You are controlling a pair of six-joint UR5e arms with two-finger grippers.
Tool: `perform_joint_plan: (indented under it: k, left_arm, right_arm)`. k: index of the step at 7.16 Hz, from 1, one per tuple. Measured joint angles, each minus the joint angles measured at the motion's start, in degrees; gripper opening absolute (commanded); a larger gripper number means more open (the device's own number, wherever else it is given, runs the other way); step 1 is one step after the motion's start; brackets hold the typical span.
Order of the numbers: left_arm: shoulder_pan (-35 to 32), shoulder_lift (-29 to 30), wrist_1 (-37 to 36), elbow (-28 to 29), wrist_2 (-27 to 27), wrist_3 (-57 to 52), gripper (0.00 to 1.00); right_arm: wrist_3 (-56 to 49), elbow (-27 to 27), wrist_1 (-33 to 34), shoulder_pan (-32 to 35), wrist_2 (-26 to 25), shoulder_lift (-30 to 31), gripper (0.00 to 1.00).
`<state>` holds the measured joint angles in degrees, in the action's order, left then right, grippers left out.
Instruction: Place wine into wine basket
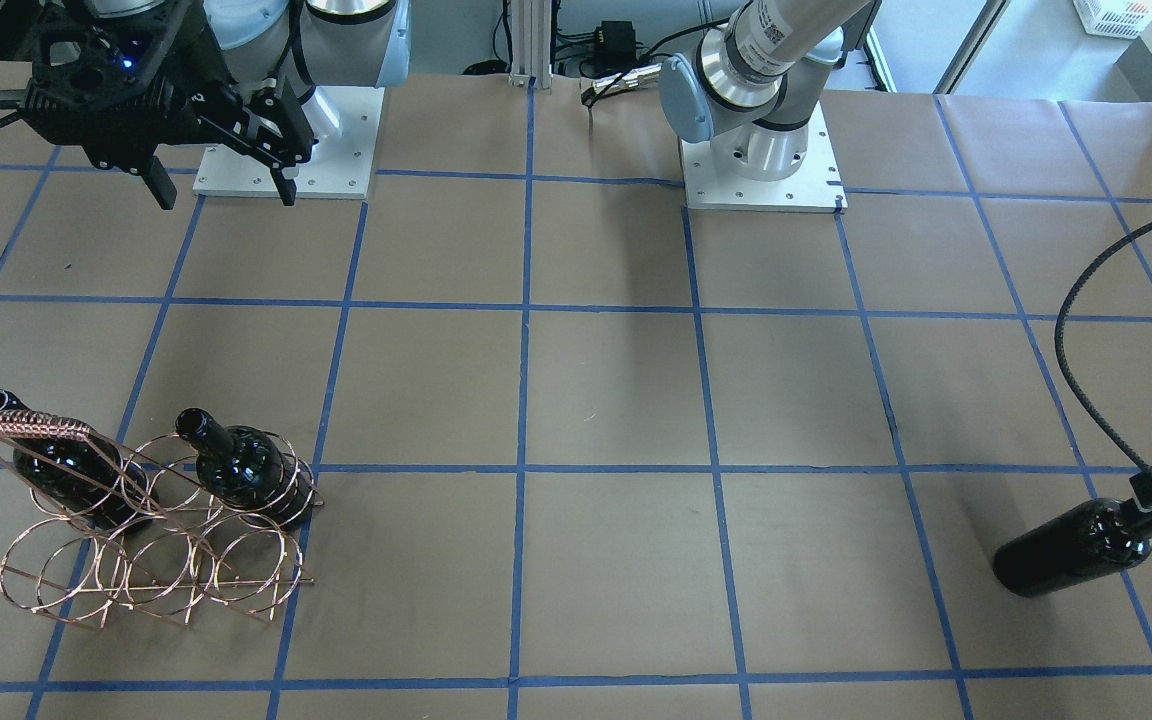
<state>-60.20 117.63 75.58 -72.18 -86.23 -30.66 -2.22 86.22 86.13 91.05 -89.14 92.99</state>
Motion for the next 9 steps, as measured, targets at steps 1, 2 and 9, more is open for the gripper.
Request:
perform_joint_plan:
  k: [1,2,9]
  left_arm:
    - [0.0,0.25,-0.06,-0.07,0.62,0.33,1.0]
    - [0.0,0.38,-0.06,-0.11,0.65,0.29,1.0]
    - [0.0,0.24,1.1,-0.82,-1.57,-0.13,0.86]
  right_arm:
    - [-0.02,0.0,0.0,0.0,-0.02,0.0,1.0]
    - [0.0,0.0,0.0,0.0,0.0,0.0,1.0]
    - [-0.01,0.0,0.0,0.0,0.02,0.0,1.0]
